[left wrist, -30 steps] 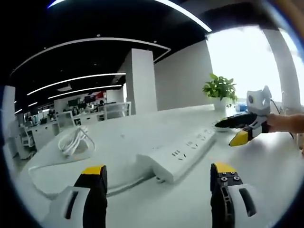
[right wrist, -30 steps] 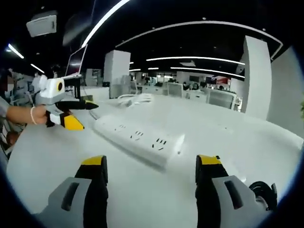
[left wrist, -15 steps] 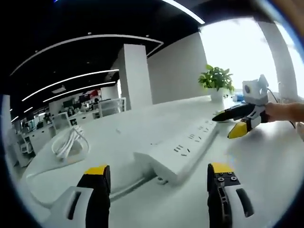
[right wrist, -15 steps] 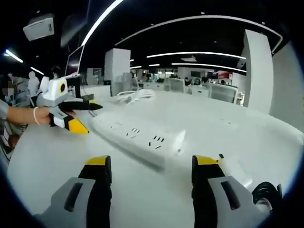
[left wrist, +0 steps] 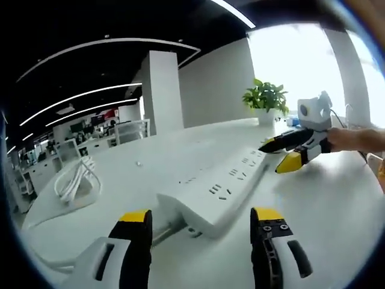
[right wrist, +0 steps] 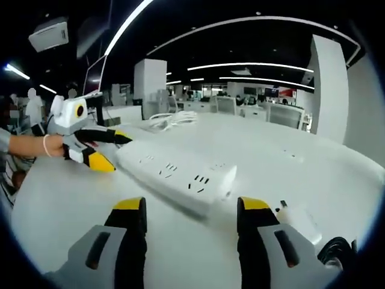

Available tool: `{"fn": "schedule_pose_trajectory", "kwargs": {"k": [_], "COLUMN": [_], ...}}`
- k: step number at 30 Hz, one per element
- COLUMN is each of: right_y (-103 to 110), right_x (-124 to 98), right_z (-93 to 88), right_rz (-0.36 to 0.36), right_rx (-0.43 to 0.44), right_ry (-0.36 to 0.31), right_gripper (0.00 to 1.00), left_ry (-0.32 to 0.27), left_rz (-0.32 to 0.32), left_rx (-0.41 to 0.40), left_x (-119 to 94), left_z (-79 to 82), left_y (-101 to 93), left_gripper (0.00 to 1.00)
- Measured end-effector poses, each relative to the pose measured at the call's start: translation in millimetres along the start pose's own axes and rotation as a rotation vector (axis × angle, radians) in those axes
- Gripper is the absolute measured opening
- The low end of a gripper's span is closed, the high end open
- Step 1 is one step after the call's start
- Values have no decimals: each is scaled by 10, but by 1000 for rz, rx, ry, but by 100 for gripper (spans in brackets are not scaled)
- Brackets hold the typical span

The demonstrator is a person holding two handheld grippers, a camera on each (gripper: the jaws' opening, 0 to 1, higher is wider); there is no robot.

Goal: Straighten the power strip on the desk, plug the charger into it

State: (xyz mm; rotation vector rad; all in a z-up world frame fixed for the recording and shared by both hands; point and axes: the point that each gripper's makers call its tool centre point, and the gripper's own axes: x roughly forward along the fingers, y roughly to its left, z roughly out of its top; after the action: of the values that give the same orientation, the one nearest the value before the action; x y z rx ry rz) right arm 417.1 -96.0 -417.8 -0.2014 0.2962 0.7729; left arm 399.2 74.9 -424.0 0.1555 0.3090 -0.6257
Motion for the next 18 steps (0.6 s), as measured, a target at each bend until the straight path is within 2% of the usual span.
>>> {"fn": "schedule_pose_trajectory", "kwargs": {"k": [8, 18], "right_y": [-23, -56], "right_x": [22, 69], "right_z": [-25, -24], "right_rz": [7, 9], "right_rx": [9, -14], "right_ry": [9, 15], "right_gripper": [56, 52], "left_ry": [33, 14], "left_rz": [-15, -33], "left_rx": [14, -20], "left_x": [40, 28], "left_z": [-37, 27], "left_y": [-36, -57], "left_gripper": [59, 54]}}
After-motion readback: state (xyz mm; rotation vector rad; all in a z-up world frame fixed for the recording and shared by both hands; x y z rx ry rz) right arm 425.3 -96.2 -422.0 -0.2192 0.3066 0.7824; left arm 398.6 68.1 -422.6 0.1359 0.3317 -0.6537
